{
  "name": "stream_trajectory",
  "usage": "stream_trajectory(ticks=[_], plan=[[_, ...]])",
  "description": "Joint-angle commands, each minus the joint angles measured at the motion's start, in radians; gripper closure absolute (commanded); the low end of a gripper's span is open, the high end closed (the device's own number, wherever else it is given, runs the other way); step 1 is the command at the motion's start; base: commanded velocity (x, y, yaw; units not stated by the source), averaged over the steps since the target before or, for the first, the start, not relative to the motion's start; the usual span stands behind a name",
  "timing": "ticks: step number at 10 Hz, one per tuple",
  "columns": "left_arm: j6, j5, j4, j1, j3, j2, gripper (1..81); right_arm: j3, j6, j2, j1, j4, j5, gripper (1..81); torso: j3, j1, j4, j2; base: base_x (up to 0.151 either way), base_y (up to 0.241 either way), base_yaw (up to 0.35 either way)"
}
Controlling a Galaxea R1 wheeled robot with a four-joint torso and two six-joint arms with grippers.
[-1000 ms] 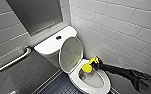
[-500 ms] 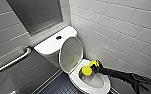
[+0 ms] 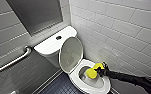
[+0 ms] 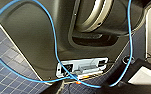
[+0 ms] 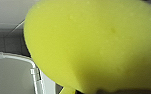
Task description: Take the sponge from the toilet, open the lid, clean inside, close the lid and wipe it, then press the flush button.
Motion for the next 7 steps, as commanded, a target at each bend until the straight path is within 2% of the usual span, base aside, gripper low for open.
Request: stream_trajectory(ticks=[1,7], plan=[[0.003,0.081,0.012,0.052,0.013,-0.007,1.0,0.115,0.004,-0.115,0.043,0.019,0.016,81.1,0.000,0.000,0.000,0.000,0.000,0.000,0.000],[0.006,0.079,0.016,0.052,0.013,0.009,1.0,0.356,0.002,-0.345,-0.095,0.011,0.099,81.1,0.000,0.000,0.000,0.000,0.000,0.000,0.000]])
